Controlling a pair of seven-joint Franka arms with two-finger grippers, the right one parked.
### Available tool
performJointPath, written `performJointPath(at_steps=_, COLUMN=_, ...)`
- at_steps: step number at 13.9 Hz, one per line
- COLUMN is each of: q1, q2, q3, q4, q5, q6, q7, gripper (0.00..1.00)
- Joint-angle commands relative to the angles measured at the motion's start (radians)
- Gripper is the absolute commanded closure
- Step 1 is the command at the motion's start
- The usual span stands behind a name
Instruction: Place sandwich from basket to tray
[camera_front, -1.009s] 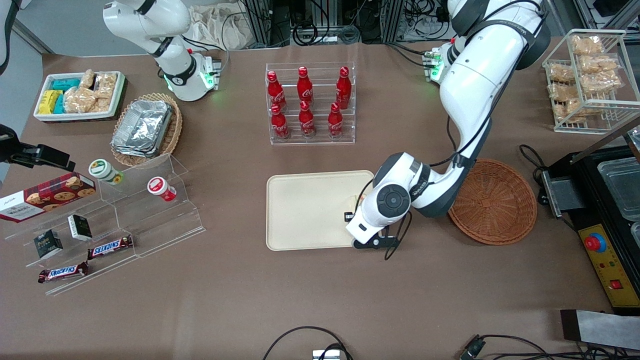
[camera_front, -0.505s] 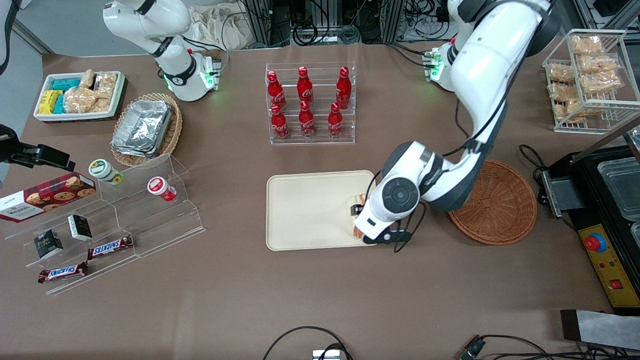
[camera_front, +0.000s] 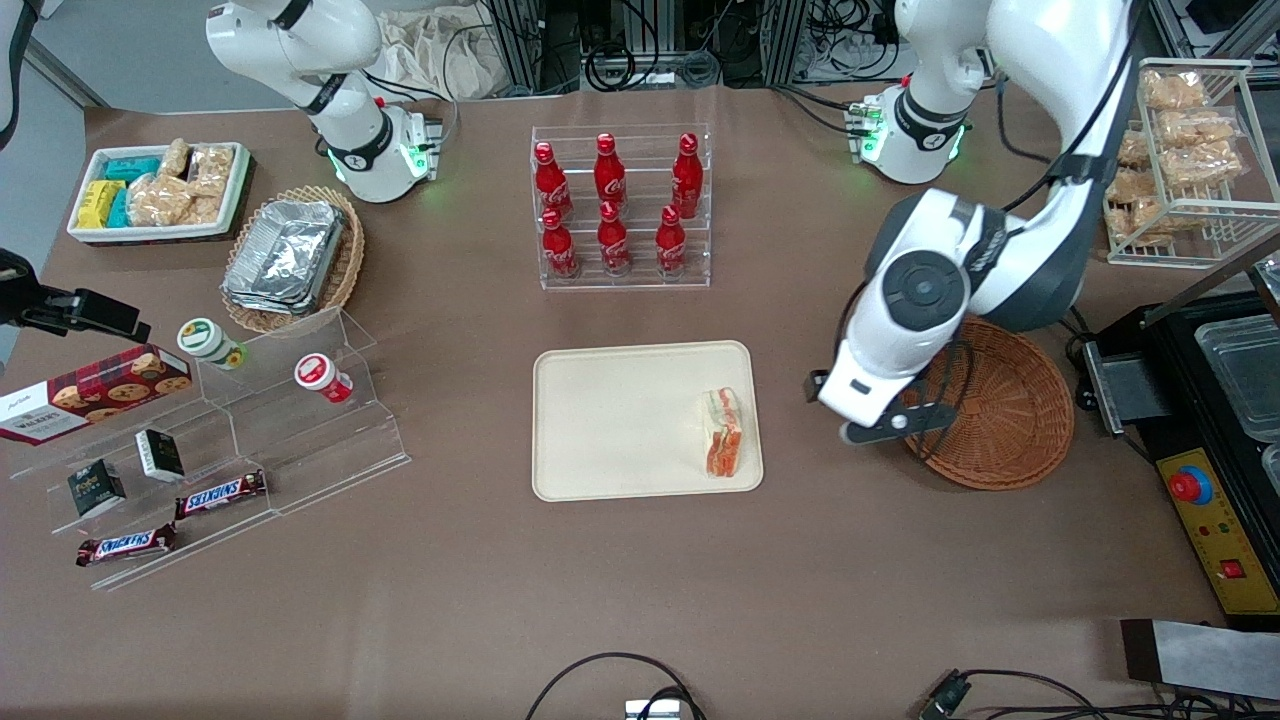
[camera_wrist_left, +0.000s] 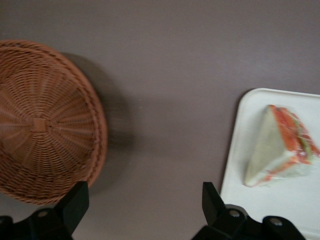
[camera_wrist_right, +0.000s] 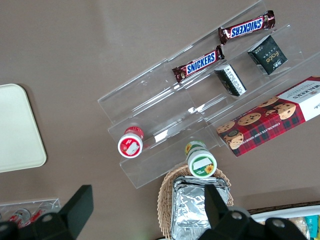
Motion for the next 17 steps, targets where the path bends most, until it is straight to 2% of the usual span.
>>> performJointPath(at_steps=1, q1=0.041, q2=-0.136, q3=-0.002, q4=-0.112, q5=0.007, q6=0.015, q7=0.037, gripper=0.0)
performJointPath(at_steps=8, q1=0.255, q2=-0.187, q3=-0.003, q4=0.054, q5=-0.067, q6=-0.236, q7=0.288, gripper=0.0)
performJointPath(at_steps=12, q1=0.37, q2=-0.15, q3=-0.002, q4=0.268, q5=-0.167, q6=-0.439, q7=0.416, gripper=0.0)
performJointPath(at_steps=17, q1=0.424, q2=-0.13, q3=-0.002, q4=0.321, q5=-0.15, q6=-0.474, q7=0.445, gripper=0.0)
